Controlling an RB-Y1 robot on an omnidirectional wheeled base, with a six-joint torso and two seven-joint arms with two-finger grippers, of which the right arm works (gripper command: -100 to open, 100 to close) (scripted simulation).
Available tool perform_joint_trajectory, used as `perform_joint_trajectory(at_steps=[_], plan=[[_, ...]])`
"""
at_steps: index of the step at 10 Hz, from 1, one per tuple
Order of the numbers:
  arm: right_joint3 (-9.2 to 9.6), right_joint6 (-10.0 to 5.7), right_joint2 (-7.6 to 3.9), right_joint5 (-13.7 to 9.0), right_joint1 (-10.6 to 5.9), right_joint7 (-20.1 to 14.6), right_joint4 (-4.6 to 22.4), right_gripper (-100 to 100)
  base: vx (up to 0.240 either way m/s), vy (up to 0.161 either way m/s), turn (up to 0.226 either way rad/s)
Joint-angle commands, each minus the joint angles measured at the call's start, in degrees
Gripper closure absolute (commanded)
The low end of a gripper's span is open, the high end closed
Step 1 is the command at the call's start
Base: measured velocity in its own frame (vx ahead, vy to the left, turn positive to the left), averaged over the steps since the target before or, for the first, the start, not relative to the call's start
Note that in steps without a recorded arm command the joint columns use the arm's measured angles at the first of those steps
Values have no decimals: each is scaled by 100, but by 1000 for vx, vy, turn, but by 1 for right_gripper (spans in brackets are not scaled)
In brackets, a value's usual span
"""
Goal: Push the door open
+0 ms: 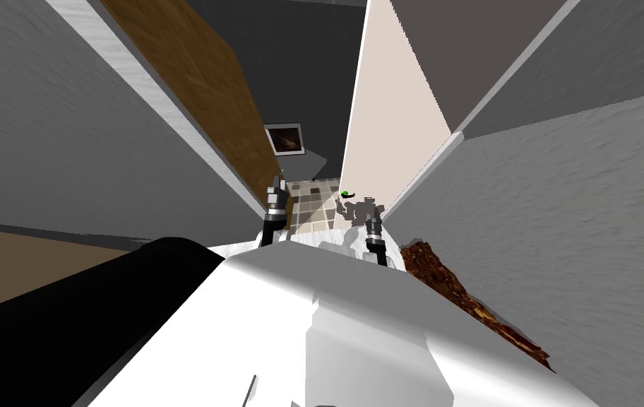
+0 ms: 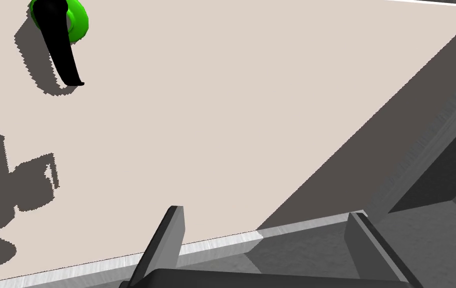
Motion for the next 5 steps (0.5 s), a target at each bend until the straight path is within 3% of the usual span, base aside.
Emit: perform_joint_trajectory(at_steps=[1,4,5], plan=[[33,-62,8,-18,-110,28,286,-100,45,-35,52],[64,-102,17,-32,-200,54,541,-100,46,-28,37],[95,-142,27,-46,-290,79,760,-100,46,-44,53]])
